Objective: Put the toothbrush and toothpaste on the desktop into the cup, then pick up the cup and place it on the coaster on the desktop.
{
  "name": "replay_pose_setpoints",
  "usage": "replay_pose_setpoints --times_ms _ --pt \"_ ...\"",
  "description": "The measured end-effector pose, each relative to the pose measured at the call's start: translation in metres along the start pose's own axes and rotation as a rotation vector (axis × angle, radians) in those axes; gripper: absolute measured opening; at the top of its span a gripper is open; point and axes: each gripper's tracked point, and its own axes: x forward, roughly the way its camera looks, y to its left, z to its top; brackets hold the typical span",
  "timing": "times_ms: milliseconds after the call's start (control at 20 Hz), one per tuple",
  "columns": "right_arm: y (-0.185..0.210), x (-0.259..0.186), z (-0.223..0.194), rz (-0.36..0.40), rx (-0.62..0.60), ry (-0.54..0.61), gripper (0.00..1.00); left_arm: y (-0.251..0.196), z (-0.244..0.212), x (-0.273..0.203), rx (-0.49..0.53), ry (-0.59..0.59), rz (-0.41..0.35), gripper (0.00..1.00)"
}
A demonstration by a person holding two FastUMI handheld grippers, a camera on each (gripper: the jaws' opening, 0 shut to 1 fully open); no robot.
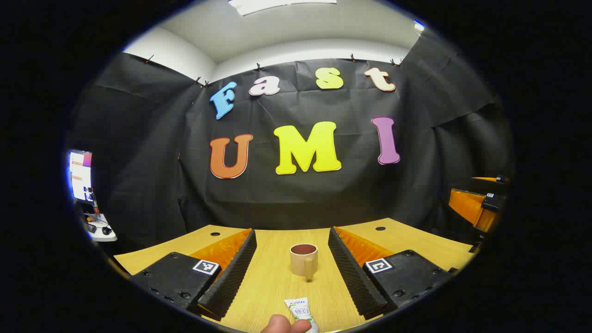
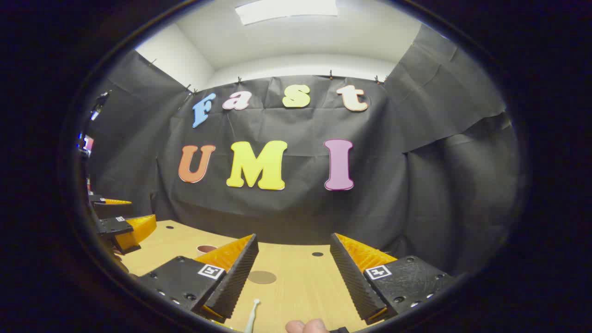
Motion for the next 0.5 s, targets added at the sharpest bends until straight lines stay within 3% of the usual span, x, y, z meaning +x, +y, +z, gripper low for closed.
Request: replay_pose_setpoints --times_ms 500 --pt "0.0077 0.0045 -0.0099 0.005 0.01 0.018 0.95 -0.0018 -0.0054 0.002 -0.036 0.011 -0.017 0.99"
